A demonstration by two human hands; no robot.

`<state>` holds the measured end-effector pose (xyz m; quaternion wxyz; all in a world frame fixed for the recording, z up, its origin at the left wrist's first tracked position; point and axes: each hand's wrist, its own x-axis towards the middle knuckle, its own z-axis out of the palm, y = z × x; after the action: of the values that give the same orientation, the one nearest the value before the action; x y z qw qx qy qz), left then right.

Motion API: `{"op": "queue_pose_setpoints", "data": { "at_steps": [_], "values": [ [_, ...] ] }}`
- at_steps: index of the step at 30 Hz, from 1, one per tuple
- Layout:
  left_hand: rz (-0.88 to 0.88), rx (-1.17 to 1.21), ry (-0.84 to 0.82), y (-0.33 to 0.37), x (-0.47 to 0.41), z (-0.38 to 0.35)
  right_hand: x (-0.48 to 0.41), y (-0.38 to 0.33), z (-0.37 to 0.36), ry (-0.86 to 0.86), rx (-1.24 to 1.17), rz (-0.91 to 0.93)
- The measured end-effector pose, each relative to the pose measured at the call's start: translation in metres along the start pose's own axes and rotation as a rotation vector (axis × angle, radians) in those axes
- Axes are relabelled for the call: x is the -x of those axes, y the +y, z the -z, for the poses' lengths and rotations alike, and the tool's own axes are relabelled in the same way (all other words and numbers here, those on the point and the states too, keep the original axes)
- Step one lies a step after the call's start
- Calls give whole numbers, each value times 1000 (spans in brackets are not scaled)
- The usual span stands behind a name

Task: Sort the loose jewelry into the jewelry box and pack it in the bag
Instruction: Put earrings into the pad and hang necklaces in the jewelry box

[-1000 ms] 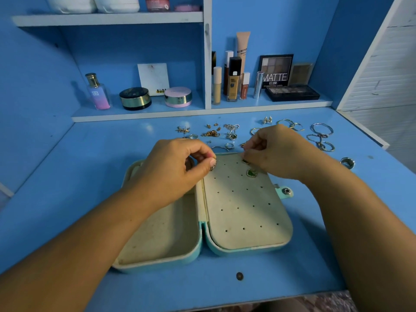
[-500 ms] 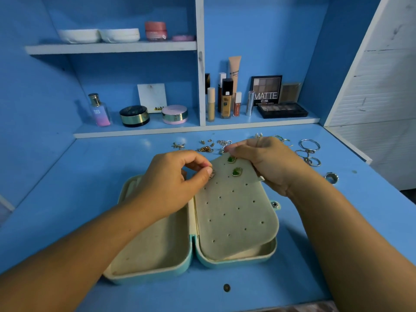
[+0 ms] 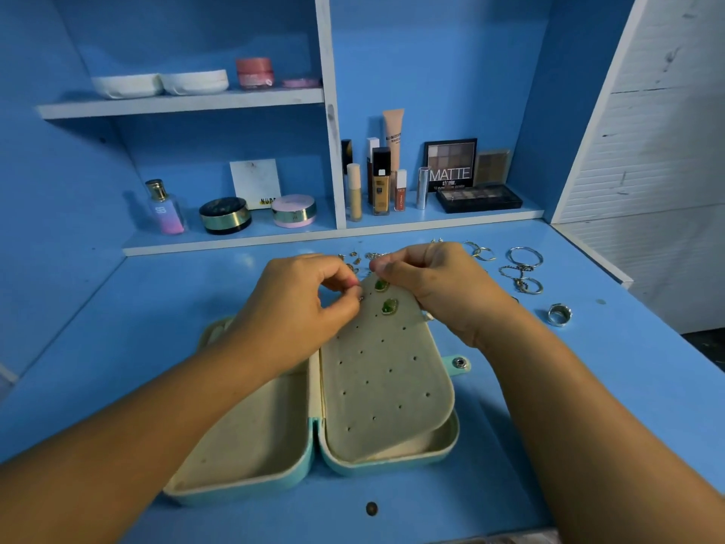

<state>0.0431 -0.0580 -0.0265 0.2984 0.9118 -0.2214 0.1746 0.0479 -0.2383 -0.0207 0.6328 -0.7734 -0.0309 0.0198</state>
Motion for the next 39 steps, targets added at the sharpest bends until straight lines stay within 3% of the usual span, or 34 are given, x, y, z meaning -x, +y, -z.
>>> {"op": "queue_pose_setpoints", "data": {
  "at_steps": [11, 17, 23, 30, 35, 39],
  "values": [
    [69, 90, -13, 4, -2, 0, -1, 1, 1, -9, 35, 15],
    [-47, -109, -205, 4, -12, 11, -1, 2, 1, -3, 63, 15],
    [-5, 34, -94, 2, -7, 8, 0, 0, 2, -14, 63, 19],
    [-65, -29, -69, -2, -2, 1, 1, 1, 2, -15, 64, 9],
    [38, 131, 40, -2, 5, -3, -1, 2, 1, -5, 54, 6],
    [-46, 67, -13, -3, 10, -2, 0, 4, 1, -13, 66, 19]
  ]
}}
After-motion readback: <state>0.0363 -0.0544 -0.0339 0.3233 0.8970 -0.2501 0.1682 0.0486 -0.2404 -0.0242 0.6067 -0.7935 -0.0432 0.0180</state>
